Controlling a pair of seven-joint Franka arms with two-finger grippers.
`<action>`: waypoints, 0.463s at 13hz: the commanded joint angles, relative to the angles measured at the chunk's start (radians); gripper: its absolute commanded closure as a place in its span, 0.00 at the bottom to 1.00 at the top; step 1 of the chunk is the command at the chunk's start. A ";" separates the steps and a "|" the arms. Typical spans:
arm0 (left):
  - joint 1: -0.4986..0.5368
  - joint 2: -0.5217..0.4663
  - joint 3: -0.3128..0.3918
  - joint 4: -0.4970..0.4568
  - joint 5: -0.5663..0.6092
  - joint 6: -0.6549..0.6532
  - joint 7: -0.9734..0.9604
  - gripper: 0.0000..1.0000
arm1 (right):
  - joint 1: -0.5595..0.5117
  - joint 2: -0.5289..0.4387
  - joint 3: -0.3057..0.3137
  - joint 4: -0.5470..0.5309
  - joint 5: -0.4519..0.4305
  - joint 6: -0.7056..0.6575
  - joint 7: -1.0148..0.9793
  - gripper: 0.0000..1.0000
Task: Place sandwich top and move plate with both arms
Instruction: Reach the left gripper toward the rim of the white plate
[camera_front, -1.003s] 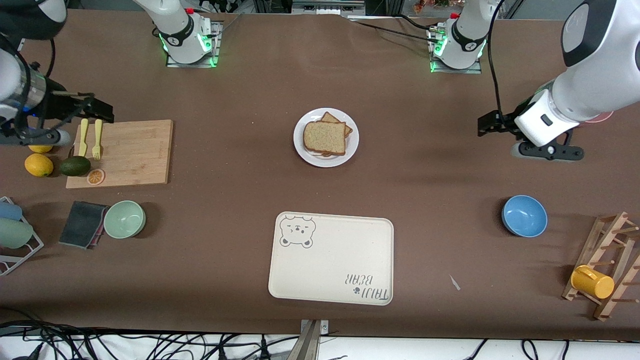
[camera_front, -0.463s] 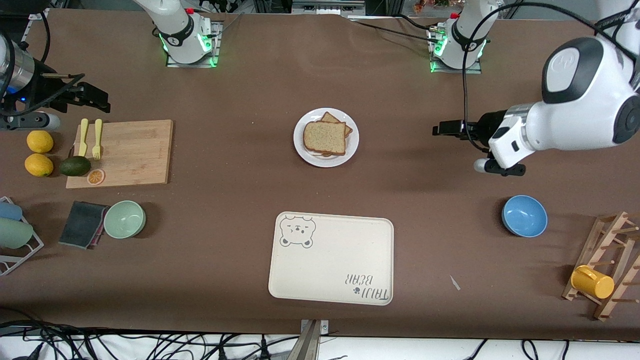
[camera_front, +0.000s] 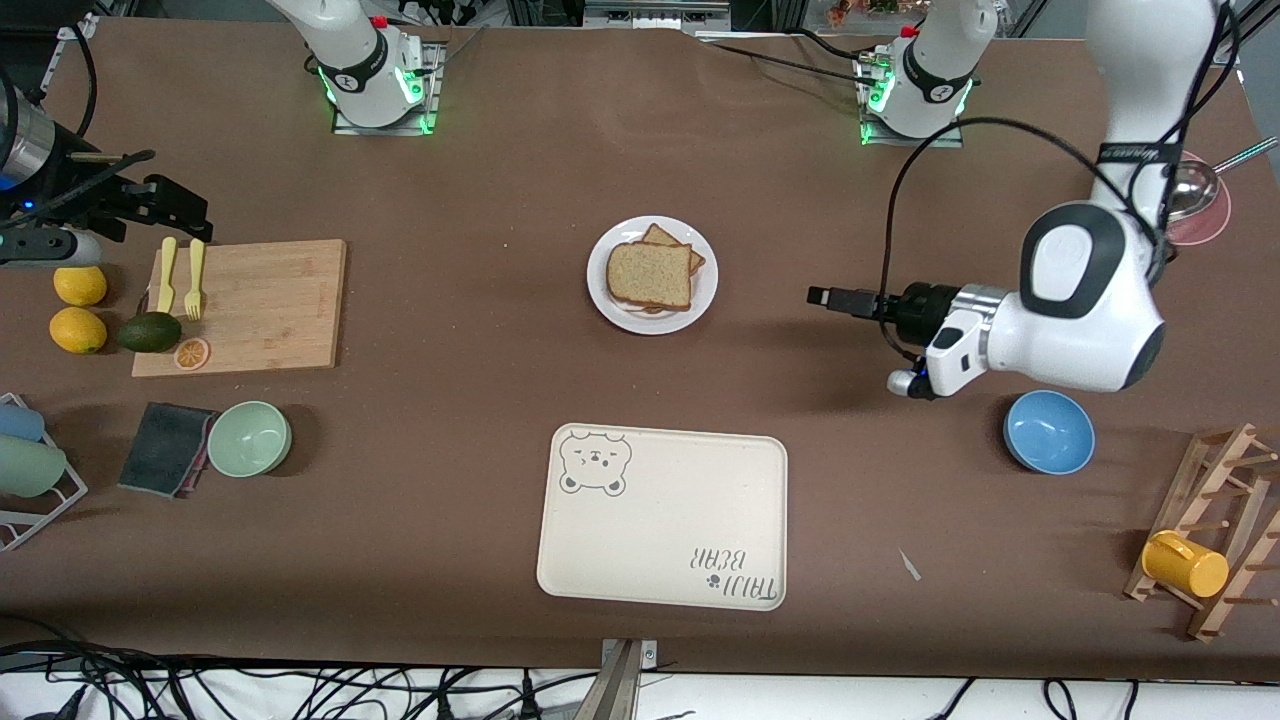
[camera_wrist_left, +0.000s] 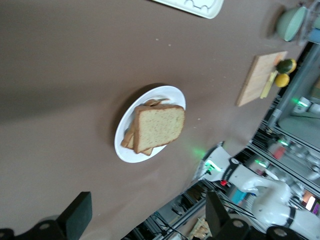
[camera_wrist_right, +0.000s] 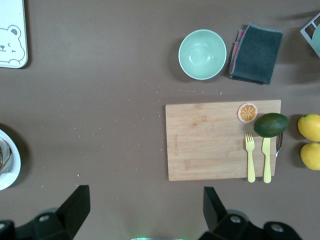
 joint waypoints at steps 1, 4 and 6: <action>-0.011 0.090 0.000 0.011 -0.111 0.003 0.131 0.00 | -0.008 0.009 0.011 0.019 -0.010 0.004 -0.001 0.00; -0.039 0.154 -0.002 -0.016 -0.183 0.020 0.248 0.00 | 0.000 0.019 0.012 0.019 -0.010 0.018 0.005 0.00; -0.071 0.152 0.000 -0.085 -0.217 0.085 0.360 0.01 | 0.000 0.019 0.012 0.019 -0.010 0.016 0.005 0.00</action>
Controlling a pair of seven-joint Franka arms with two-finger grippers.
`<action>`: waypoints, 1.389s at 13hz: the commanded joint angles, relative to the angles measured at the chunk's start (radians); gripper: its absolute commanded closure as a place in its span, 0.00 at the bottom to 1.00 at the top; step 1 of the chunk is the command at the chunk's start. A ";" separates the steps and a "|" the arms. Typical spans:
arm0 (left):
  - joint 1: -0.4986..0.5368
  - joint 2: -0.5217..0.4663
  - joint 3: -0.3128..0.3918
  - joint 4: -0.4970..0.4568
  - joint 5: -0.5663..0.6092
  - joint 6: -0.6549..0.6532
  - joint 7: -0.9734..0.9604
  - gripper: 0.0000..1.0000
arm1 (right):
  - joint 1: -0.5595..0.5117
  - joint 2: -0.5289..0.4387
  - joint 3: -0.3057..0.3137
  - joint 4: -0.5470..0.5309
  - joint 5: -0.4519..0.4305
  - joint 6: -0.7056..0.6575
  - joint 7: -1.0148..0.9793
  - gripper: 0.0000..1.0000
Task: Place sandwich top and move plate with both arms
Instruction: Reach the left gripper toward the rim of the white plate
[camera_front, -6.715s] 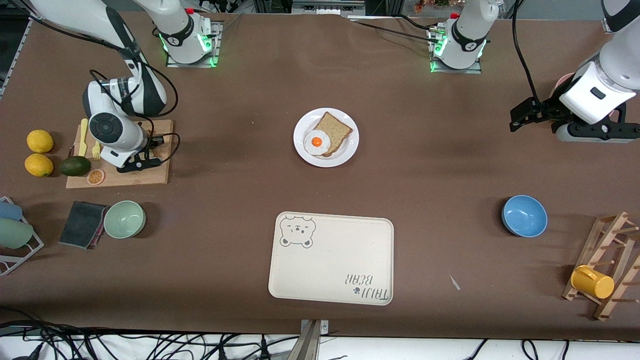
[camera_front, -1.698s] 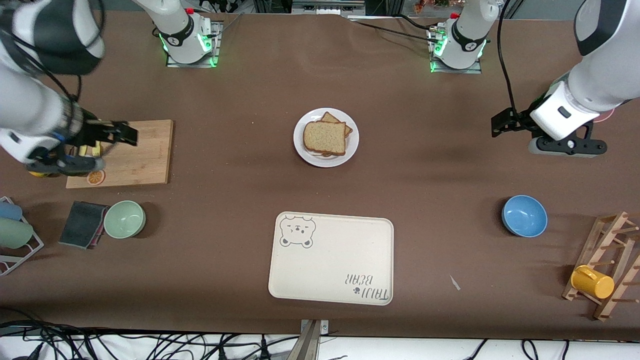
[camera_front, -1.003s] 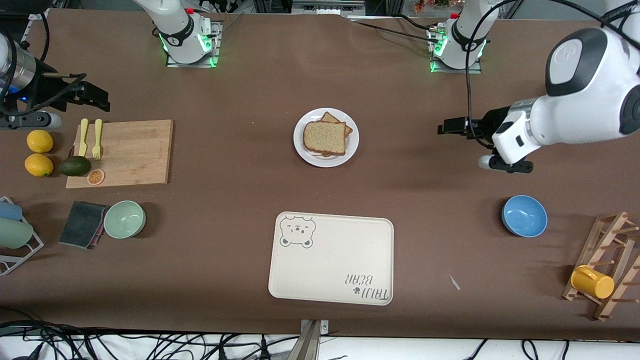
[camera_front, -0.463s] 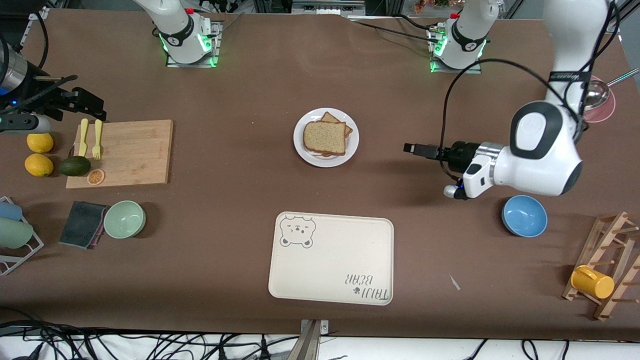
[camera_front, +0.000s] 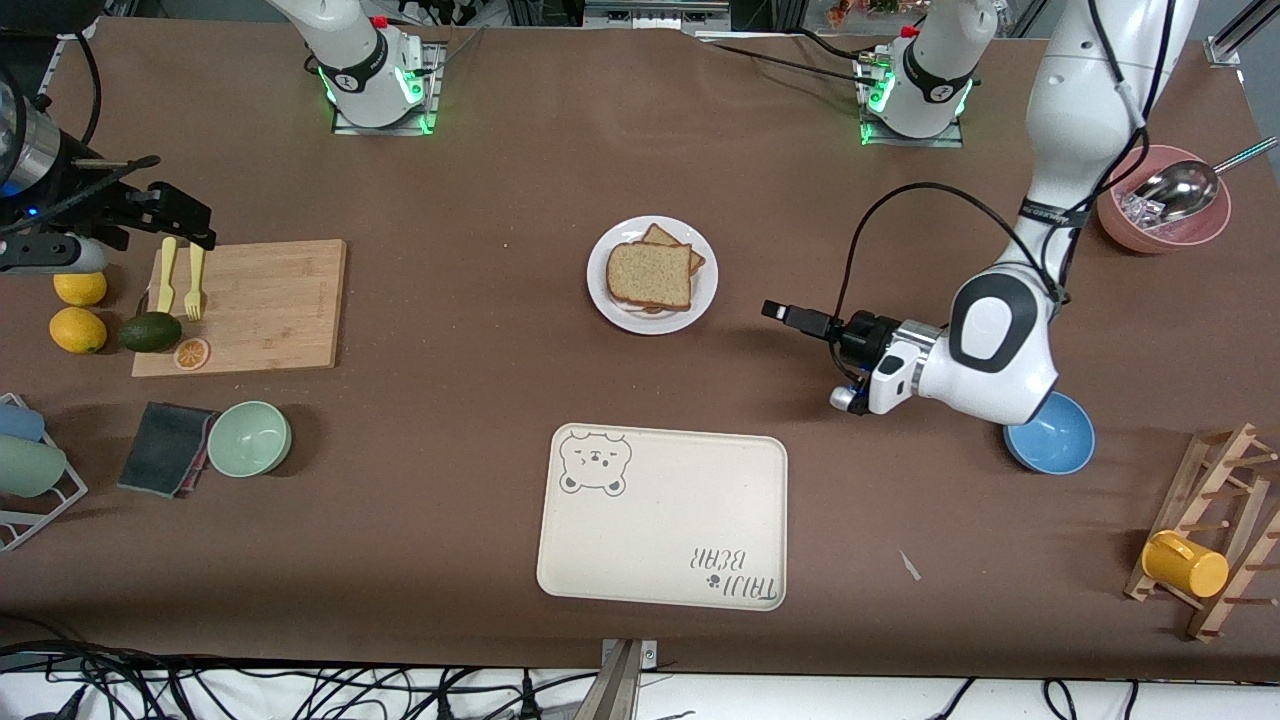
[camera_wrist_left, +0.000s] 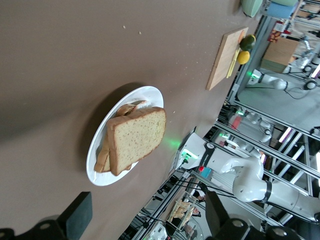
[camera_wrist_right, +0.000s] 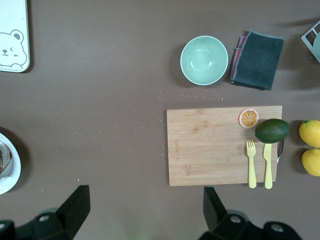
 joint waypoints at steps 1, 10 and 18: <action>-0.052 -0.015 0.006 -0.084 -0.045 0.097 0.189 0.01 | -0.002 0.010 0.007 0.019 -0.011 -0.001 0.005 0.00; -0.081 -0.050 -0.081 -0.355 -0.211 0.416 0.576 0.10 | -0.004 0.013 0.006 0.016 -0.013 -0.004 0.005 0.00; -0.121 -0.036 -0.146 -0.382 -0.311 0.568 0.663 0.58 | -0.004 0.013 0.006 0.014 -0.014 -0.005 0.005 0.00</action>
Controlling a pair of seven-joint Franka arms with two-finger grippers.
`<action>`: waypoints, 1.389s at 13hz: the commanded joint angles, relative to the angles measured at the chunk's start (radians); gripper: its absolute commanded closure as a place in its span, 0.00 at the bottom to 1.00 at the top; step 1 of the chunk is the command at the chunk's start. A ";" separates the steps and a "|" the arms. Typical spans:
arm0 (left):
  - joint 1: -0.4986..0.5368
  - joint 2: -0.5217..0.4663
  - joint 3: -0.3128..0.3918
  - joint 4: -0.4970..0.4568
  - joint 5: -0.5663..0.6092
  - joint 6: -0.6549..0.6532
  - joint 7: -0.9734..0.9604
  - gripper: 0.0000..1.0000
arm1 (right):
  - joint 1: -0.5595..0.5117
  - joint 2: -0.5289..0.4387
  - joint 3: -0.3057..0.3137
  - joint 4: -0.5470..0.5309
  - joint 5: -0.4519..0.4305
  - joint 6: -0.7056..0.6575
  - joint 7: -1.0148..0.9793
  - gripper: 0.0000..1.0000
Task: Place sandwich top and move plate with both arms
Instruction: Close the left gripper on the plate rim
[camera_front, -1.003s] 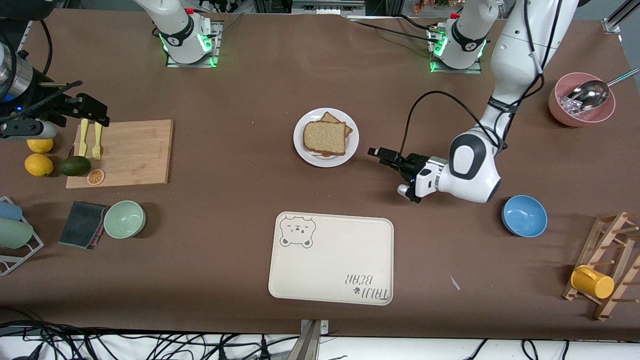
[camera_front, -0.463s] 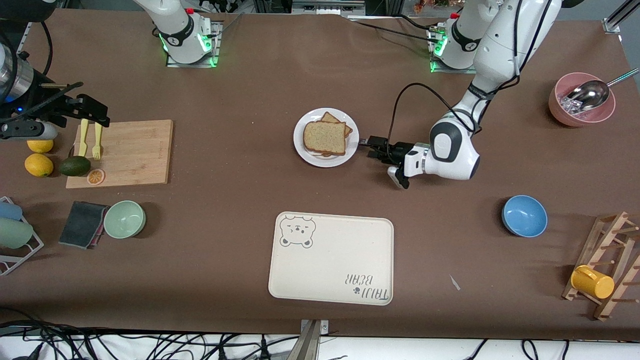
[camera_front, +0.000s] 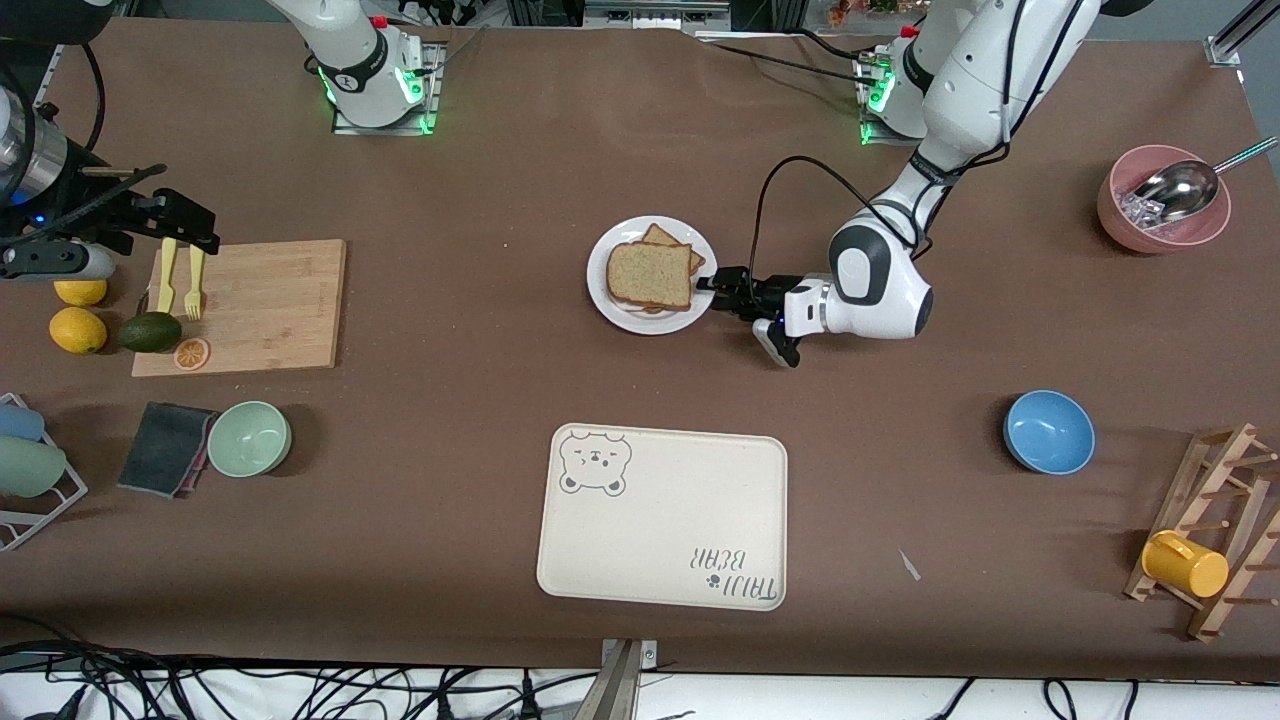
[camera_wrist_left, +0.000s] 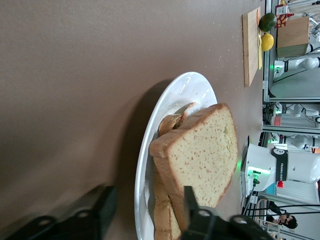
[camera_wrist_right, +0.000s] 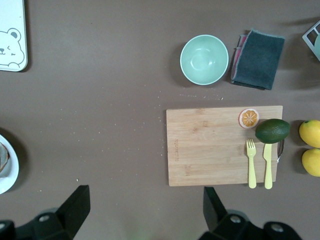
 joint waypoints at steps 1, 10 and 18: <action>-0.018 -0.023 0.002 -0.029 -0.058 0.018 0.047 0.68 | -0.004 0.005 0.005 0.014 -0.011 -0.007 0.005 0.00; -0.037 0.000 0.002 -0.029 -0.061 0.041 0.055 0.92 | -0.002 0.005 0.005 0.016 -0.014 -0.008 0.006 0.00; -0.034 0.000 0.002 -0.029 -0.061 0.041 0.055 1.00 | -0.004 0.005 0.005 0.016 -0.014 -0.008 0.006 0.00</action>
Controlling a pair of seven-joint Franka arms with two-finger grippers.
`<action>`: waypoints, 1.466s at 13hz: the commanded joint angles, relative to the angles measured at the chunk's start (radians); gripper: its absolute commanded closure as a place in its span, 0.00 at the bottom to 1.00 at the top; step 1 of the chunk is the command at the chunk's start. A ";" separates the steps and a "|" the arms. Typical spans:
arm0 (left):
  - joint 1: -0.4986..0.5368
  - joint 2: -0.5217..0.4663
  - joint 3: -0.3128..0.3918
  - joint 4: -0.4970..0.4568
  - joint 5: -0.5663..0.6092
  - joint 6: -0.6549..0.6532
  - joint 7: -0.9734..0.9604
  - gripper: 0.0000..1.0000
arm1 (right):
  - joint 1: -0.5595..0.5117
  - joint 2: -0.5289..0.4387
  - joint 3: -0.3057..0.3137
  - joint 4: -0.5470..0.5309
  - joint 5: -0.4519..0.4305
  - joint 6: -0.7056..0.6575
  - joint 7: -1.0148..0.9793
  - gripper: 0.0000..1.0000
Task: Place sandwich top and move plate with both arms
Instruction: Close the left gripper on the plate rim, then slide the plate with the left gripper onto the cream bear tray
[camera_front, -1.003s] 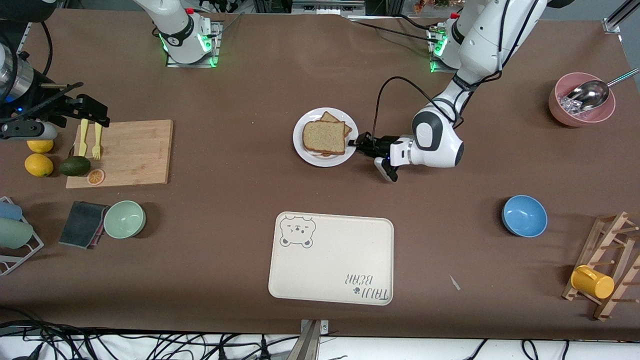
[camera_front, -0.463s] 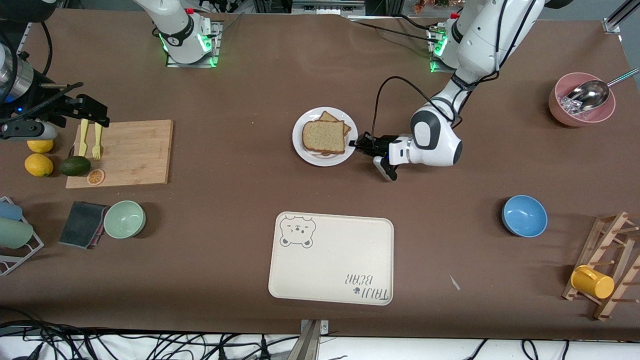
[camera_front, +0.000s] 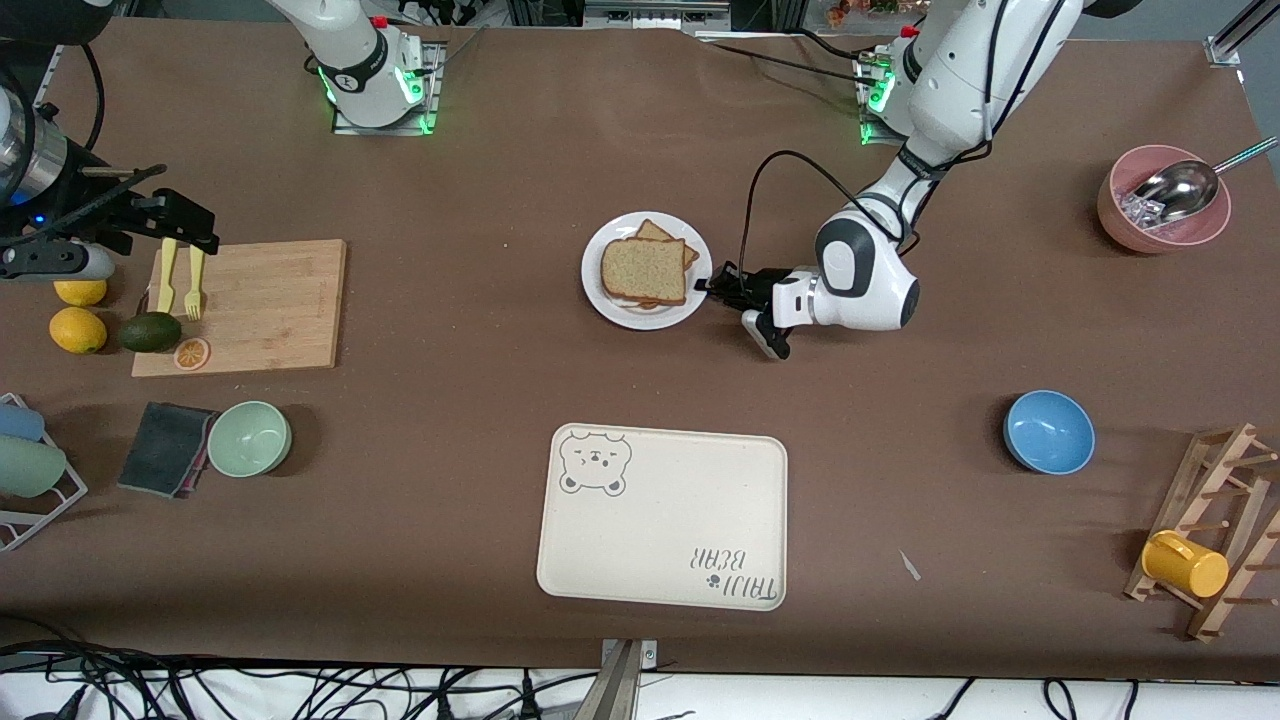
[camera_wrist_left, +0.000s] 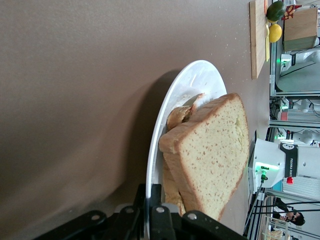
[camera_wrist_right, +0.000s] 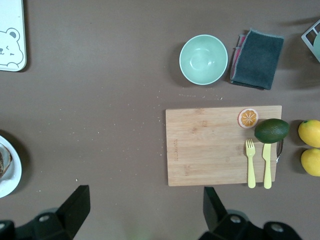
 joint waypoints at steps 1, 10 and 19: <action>0.020 -0.012 0.002 -0.011 -0.043 -0.011 0.038 1.00 | -0.004 0.005 0.005 0.014 -0.013 -0.008 0.006 0.00; 0.076 -0.023 0.000 0.116 -0.044 -0.049 -0.105 1.00 | -0.004 0.005 0.005 0.014 -0.011 -0.008 0.006 0.00; 0.164 -0.003 0.013 0.349 -0.027 -0.049 -0.346 1.00 | -0.004 0.005 0.005 0.013 -0.013 -0.008 0.006 0.00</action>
